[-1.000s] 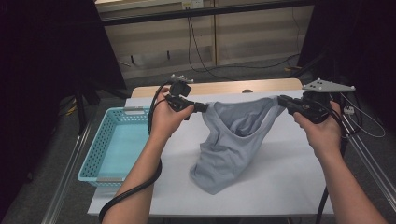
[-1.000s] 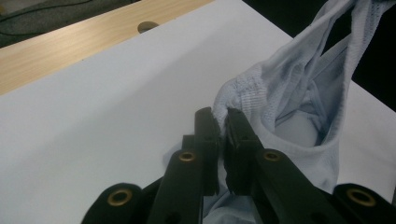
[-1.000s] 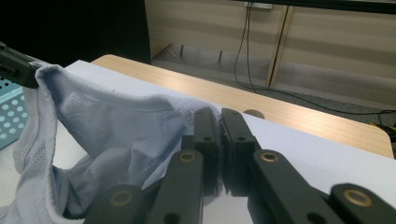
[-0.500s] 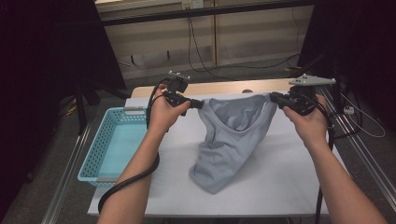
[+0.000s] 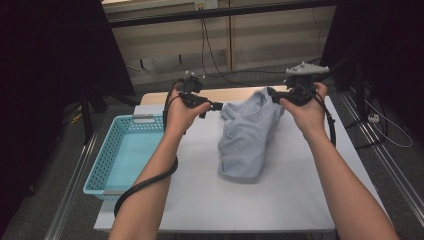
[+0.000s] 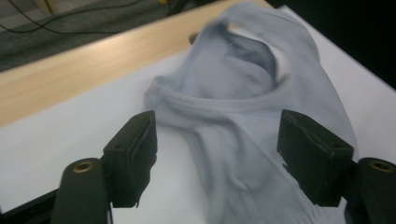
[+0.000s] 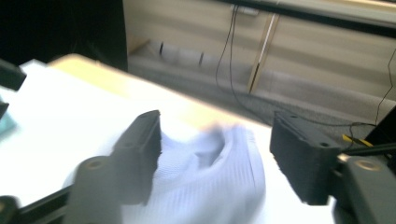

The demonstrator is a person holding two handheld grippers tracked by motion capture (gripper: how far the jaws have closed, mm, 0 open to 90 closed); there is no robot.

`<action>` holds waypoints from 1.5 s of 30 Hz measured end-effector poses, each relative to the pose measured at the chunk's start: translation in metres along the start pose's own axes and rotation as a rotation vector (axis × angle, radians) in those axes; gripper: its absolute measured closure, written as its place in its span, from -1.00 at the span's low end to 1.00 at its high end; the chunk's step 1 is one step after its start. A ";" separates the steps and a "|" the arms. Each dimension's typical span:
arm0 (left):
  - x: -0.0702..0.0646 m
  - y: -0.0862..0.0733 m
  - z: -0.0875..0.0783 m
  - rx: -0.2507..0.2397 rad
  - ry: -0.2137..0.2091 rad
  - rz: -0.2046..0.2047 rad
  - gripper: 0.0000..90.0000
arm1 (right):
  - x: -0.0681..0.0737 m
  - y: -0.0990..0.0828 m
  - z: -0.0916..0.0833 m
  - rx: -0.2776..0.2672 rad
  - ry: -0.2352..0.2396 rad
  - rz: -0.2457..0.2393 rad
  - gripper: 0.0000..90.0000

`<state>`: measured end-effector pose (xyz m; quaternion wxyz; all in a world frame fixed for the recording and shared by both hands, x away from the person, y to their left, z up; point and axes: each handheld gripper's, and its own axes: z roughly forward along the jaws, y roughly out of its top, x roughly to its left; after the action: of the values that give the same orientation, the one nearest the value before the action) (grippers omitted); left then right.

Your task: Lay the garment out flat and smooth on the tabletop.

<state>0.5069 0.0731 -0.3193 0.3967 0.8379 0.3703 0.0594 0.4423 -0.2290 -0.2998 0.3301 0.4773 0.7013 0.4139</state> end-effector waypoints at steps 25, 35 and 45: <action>-0.036 -0.107 0.020 0.057 -0.025 0.087 -0.63 | 0.026 -0.145 -0.028 0.127 0.093 0.012 -0.61; -0.042 -0.131 0.021 0.062 -0.020 0.114 -0.65 | 0.033 -0.163 -0.025 0.163 0.118 0.034 -0.63; -0.048 -0.140 0.022 0.081 -0.032 0.133 -0.65 | 0.036 -0.168 -0.027 0.170 0.121 0.031 -0.64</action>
<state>0.4005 0.0848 -0.4243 0.3633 0.8769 0.3095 0.0572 0.3408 -0.2361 -0.4407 0.2391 0.4884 0.7452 0.3860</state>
